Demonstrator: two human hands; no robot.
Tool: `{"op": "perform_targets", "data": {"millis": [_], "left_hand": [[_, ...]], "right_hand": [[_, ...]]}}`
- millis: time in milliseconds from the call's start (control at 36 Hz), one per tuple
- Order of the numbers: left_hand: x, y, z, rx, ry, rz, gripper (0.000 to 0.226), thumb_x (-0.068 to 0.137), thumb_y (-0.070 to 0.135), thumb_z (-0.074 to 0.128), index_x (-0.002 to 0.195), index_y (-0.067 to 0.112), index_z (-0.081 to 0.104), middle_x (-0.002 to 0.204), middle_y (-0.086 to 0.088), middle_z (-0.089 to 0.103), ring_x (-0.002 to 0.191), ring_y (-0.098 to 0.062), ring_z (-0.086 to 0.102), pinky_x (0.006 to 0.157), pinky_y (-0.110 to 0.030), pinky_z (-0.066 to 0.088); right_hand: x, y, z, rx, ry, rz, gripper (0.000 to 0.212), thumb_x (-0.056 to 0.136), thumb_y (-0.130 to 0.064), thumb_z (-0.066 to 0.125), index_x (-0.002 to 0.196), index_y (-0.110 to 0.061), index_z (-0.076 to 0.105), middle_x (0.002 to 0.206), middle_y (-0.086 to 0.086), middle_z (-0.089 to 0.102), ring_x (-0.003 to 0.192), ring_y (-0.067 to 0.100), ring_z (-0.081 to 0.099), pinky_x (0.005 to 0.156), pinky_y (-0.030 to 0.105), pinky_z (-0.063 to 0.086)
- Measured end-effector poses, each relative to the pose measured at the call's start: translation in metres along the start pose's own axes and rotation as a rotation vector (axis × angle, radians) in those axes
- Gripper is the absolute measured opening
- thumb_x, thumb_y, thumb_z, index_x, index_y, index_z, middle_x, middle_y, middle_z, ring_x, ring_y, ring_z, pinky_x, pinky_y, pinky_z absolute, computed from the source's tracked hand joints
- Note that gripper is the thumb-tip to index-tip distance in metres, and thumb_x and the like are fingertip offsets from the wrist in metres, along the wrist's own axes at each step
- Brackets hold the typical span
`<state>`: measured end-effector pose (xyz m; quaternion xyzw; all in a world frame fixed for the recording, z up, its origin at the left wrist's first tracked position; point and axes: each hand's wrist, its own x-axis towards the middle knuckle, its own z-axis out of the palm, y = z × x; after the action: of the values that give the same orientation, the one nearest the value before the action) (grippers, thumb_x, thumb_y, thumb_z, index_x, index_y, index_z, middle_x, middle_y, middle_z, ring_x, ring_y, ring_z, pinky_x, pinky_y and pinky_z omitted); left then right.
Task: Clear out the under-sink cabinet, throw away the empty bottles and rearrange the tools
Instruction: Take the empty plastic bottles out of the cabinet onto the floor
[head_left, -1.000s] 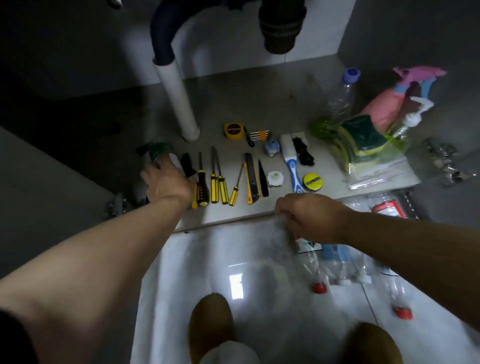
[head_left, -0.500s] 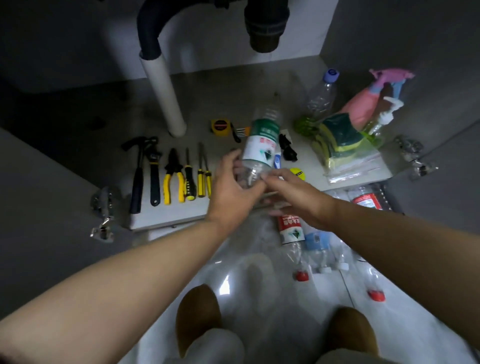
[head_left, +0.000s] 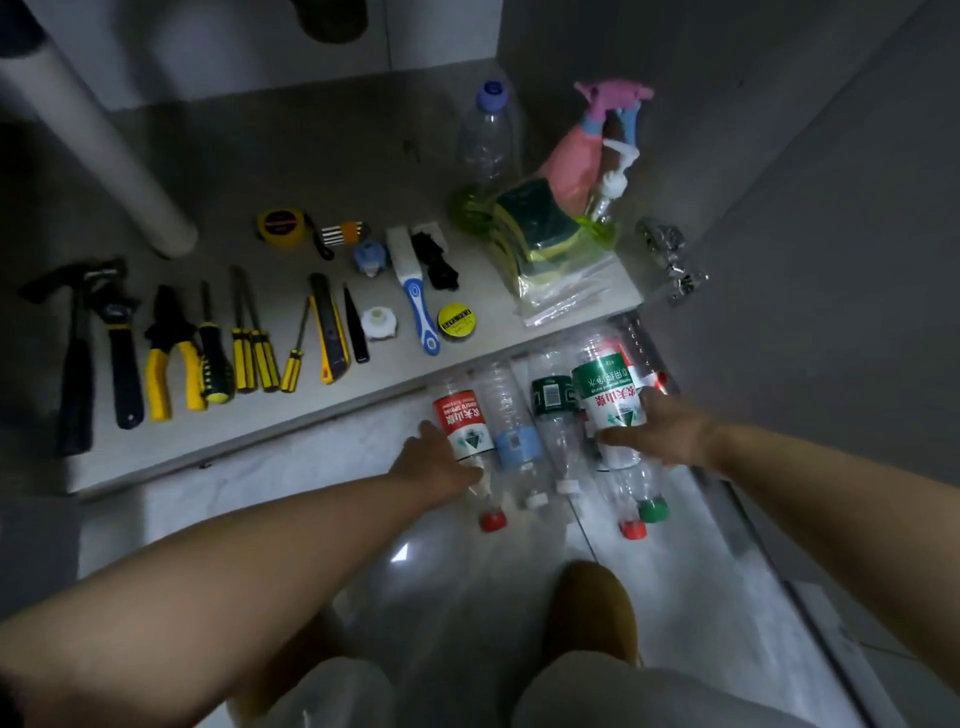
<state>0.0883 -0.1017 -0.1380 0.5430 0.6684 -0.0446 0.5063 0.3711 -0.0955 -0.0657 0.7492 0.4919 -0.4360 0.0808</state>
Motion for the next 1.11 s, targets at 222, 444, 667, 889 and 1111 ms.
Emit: {"op": "perform_targets", "data": {"millis": [222, 444, 667, 889, 1111], "left_hand": [[0.027, 0.003, 0.004, -0.305, 0.023, -0.177, 0.082, 0.084, 0.04, 0.08, 0.143, 0.009, 0.033, 0.129, -0.015, 0.06, 0.104, -0.03, 0.065, 0.081, -0.046, 0.062], [0.038, 0.0, 0.008, -0.425, -0.042, -0.189, 0.055, 0.086, 0.023, 0.08, 0.13, 0.011, 0.051, 0.12, -0.011, 0.065, 0.105, -0.029, 0.067, 0.082, -0.052, 0.062], [0.044, -0.004, 0.006, -0.542, -0.077, -0.151, 0.053, 0.089, 0.022, 0.078, 0.135, 0.013, 0.053, 0.127, -0.012, 0.066, 0.111, -0.03, 0.066, 0.089, -0.052, 0.06], [0.051, 0.003, 0.017, -0.448, -0.006, -0.174, 0.049, 0.088, 0.021, 0.079, 0.129, 0.011, 0.056, 0.118, -0.012, 0.068, 0.102, -0.029, 0.069, 0.083, -0.046, 0.062], [0.049, -0.004, 0.018, -0.531, -0.038, -0.151, 0.036, 0.089, 0.02, 0.076, 0.122, 0.014, 0.062, 0.11, -0.009, 0.073, 0.098, -0.027, 0.072, 0.082, -0.041, 0.062]], "right_hand": [[0.025, 0.0, 0.032, -0.002, 0.052, 0.014, 0.032, 0.085, -0.047, 0.074, 0.095, -0.028, 0.05, 0.086, -0.005, 0.064, 0.071, 0.007, 0.063, 0.053, 0.021, 0.046], [0.039, 0.002, 0.039, 0.029, 0.189, 0.0, 0.079, 0.085, -0.044, 0.074, 0.143, -0.014, 0.029, 0.124, 0.012, 0.062, 0.103, 0.028, 0.067, 0.087, 0.046, 0.059], [0.044, 0.011, 0.054, 0.103, 0.385, -0.079, 0.077, 0.085, -0.056, 0.07, 0.141, -0.017, 0.036, 0.138, 0.014, 0.043, 0.116, 0.028, 0.056, 0.097, 0.041, 0.052], [0.026, 0.061, 0.081, 0.288, 0.435, -0.028, 0.04, 0.102, -0.04, 0.048, 0.135, -0.018, 0.044, 0.13, 0.003, 0.041, 0.114, 0.025, 0.05, 0.077, 0.028, 0.053], [0.036, 0.085, 0.085, 0.155, 0.123, 0.193, 0.071, 0.093, -0.028, 0.064, 0.15, -0.014, 0.023, 0.131, 0.018, 0.055, 0.117, 0.035, 0.058, 0.101, 0.044, 0.05]]}}
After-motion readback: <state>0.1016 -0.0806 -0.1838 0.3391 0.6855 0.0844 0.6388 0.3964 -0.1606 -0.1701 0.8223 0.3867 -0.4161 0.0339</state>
